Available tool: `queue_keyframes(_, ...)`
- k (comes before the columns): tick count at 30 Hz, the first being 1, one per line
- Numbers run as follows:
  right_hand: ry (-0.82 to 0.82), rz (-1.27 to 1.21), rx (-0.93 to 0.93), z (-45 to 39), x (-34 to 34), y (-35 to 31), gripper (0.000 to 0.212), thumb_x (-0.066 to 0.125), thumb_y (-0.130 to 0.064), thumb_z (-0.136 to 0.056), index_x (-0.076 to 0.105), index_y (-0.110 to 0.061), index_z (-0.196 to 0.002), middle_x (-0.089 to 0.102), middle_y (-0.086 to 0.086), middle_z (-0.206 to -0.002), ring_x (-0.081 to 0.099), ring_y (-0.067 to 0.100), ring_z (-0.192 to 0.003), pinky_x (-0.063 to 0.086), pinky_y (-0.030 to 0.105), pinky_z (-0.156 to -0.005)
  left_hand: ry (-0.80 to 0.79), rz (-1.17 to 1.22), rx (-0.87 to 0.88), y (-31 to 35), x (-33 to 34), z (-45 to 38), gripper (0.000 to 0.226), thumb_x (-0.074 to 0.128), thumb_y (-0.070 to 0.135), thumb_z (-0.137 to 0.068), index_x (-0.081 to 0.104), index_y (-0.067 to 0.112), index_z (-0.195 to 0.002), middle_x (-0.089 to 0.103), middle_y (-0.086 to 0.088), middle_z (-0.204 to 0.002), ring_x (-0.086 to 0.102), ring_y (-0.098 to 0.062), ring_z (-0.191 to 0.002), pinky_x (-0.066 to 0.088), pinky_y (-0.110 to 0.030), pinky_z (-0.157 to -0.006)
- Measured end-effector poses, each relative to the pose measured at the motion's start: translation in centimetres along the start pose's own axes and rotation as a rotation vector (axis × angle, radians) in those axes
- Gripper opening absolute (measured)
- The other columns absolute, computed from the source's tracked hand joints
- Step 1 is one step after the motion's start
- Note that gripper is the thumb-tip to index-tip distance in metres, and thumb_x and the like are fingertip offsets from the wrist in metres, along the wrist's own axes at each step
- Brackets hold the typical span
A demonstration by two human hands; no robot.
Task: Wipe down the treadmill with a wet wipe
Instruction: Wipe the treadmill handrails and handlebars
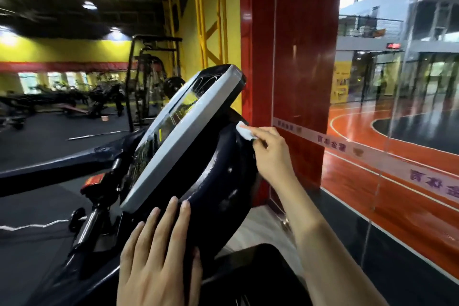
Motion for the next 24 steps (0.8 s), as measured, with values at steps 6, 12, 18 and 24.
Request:
queue_keyframes(6, -0.247, -0.181, -0.064, -7.6, 2.1, 4.6, 0.039, 0.051, -0.003, -0.098, 0.074, -0.031, -0.112, 0.06, -0.006, -0.107, 0.06, 0.004, -0.101, 0.041, 0.006, -0.088, 0.105, -0.192, -0.103, 5.4, 3.2, -3.1, 0.053, 0.045, 0.034, -0.093, 0.061, 0.012, -0.139, 0.056, -0.004, -0.147, 0.056, -0.028, -0.132, 0.042, -0.054, -0.107)
queue_keyframes(12, -0.299, -0.28, -0.081, -8.7, 1.9, 5.8, 0.032, 0.05, -0.002, -0.097, 0.075, -0.02, -0.107, 0.057, 0.001, -0.106, 0.06, 0.015, -0.095, 0.047, 0.024, -0.083, 0.114, -0.318, -0.156, 7.7, 4.7, -4.2, 0.055, 0.046, 0.033, -0.092, 0.06, 0.007, -0.139, 0.056, -0.007, -0.146, 0.055, -0.032, -0.132, 0.041, -0.059, -0.108)
queue_keyframes(18, -0.337, -0.326, -0.603, 3.3, -1.7, -0.7, 0.029, 0.05, -0.016, -0.093, 0.07, -0.026, -0.11, 0.056, -0.001, -0.102, 0.052, 0.022, -0.095, 0.048, 0.035, -0.086, 0.065, -0.306, -0.21, 8.6, 5.5, -5.8, 0.058, 0.044, 0.038, -0.092, 0.056, 0.01, -0.142, 0.055, -0.007, -0.147, 0.053, -0.034, -0.13, 0.036, -0.053, -0.11)
queue_keyframes(24, -0.302, -0.34, -0.354, -5.2, -1.4, 4.8, 0.041, 0.055, 0.003, -0.087, 0.073, -0.023, -0.112, 0.054, -0.003, -0.097, 0.054, 0.013, -0.089, 0.049, 0.032, -0.083, -0.1, -0.347, -0.195, 10.4, 6.5, -8.9, 0.061, 0.04, 0.044, -0.095, 0.044, 0.02, -0.152, 0.047, 0.0, -0.155, 0.049, -0.03, -0.135, 0.036, -0.048, -0.108)
Point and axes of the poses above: each hand's wrist, its own z-axis away from the middle knuckle, its own x-axis out of the palm, y = z × x, the point moved 3 cm from there along -z, towards the middle knuckle
